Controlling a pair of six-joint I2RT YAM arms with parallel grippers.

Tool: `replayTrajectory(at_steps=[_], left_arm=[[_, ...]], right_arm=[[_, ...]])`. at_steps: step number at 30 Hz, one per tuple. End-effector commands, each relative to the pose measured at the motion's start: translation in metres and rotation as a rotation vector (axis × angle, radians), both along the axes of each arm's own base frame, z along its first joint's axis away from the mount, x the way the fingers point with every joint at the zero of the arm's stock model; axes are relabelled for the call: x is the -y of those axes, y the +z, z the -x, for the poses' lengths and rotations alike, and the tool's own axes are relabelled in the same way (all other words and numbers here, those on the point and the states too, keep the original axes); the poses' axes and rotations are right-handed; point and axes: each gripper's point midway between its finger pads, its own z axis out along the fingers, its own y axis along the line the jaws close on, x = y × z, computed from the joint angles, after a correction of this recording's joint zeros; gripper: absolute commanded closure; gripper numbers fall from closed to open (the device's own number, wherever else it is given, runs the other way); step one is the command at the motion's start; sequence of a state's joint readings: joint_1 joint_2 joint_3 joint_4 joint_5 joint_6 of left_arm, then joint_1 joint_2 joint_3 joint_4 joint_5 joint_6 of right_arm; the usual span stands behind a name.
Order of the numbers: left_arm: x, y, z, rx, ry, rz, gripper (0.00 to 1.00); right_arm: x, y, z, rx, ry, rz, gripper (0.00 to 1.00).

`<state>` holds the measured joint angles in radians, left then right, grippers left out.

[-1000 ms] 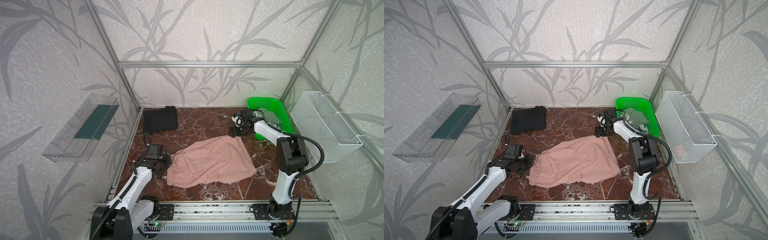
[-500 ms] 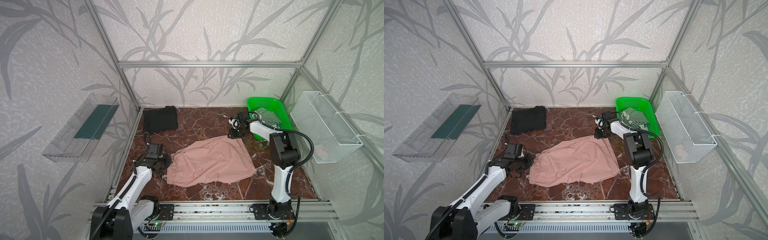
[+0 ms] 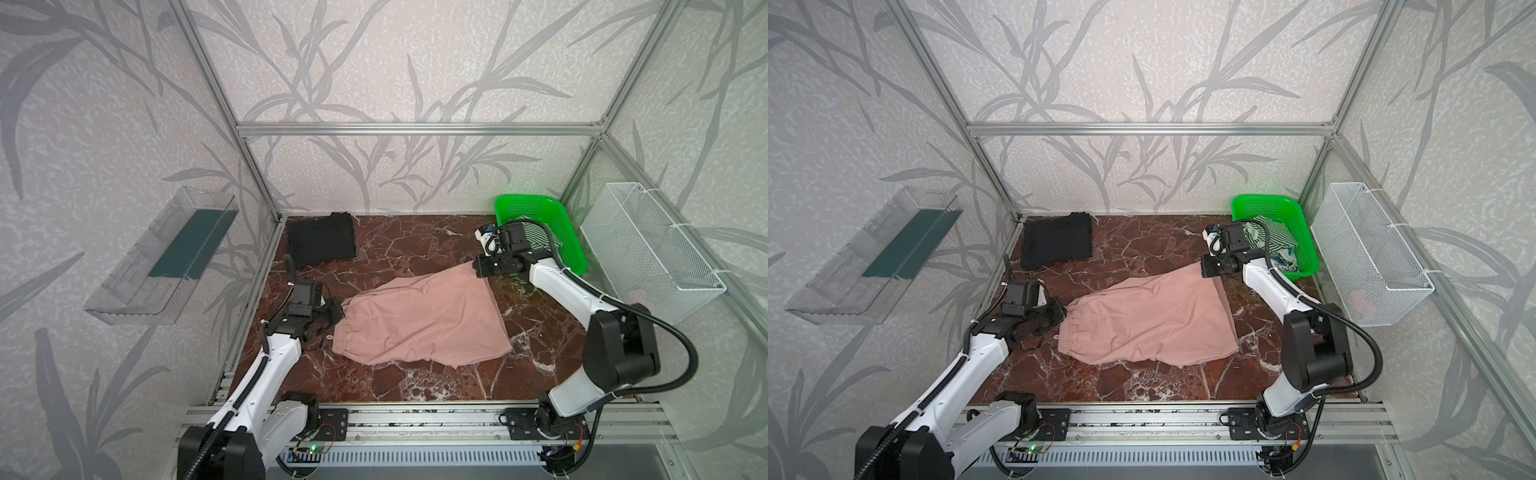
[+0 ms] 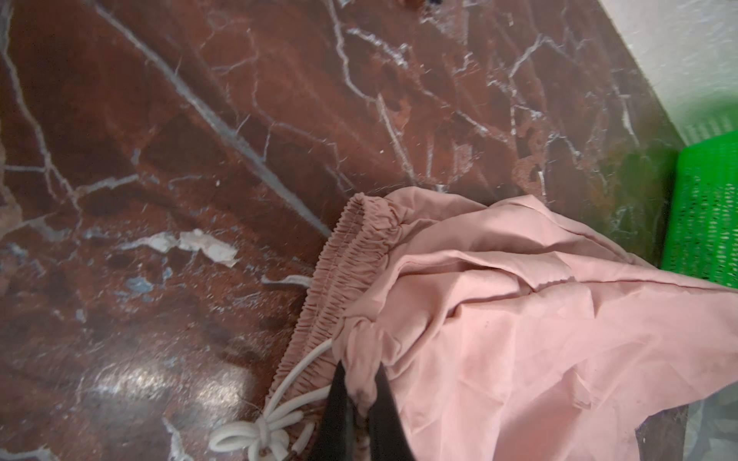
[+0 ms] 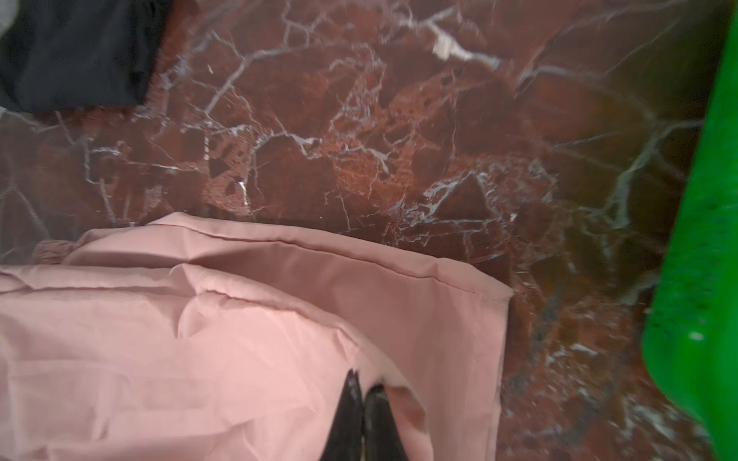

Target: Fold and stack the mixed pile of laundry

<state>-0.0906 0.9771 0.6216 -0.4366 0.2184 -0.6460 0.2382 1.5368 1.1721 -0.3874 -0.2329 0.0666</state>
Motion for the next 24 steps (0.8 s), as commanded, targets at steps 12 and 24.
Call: replayTrajectory(at_steps=[12, 24], left_arm=[[0.031, 0.078, -0.081, 0.326, -0.219, 0.012, 1.00], [0.057, -0.031, -0.185, 0.077, -0.322, 0.223, 1.00]], right_arm=[[0.049, 0.070, 0.017, 0.223, -0.147, 0.148, 1.00], [0.061, -0.007, -0.028, 0.095, -0.268, 0.136, 1.00]])
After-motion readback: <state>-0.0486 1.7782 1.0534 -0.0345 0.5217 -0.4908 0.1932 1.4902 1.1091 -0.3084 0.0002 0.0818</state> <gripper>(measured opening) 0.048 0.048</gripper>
